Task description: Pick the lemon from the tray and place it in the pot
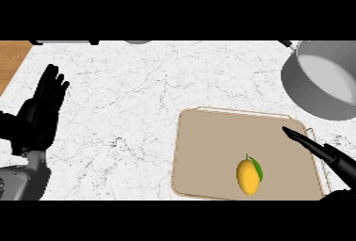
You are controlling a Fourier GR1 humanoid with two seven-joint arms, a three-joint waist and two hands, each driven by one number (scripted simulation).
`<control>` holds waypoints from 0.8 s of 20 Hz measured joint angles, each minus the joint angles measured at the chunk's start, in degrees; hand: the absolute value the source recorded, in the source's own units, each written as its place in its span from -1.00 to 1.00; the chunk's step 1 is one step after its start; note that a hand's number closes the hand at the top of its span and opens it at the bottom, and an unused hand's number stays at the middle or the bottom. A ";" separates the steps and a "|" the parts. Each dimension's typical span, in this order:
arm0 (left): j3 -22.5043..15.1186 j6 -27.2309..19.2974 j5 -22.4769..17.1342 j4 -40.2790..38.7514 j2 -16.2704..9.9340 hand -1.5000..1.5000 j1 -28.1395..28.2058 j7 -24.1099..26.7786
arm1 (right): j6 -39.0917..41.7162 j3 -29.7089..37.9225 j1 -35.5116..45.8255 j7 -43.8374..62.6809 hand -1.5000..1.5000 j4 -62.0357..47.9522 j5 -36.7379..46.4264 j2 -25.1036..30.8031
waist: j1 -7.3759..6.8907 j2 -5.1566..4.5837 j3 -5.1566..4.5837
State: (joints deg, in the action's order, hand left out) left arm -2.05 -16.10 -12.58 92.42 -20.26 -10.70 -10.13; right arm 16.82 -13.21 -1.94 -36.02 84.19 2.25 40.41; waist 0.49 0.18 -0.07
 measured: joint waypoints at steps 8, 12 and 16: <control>2.35 1.73 1.36 1.62 1.31 0.00 -0.47 -2.29 | 1.95 0.50 -2.25 6.66 -1.00 5.93 4.87 -4.45 | -0.33 -0.11 0.05; 2.09 1.67 2.90 1.91 2.68 0.00 -0.48 -2.84 | 1.37 0.15 -2.56 10.90 -1.00 7.26 8.42 -6.85 | -0.34 -0.12 0.05; 3.92 4.05 2.69 -0.16 2.93 0.00 -0.07 -0.41 | 0.25 0.15 -2.65 11.80 -1.00 5.75 12.45 -9.42 | -0.38 -0.16 0.06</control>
State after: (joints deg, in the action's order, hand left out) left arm 1.87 -12.05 -9.89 92.26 -17.32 -10.77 -10.53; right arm 17.07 -13.05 -4.59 -24.22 89.94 14.70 30.99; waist 0.11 0.02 -0.01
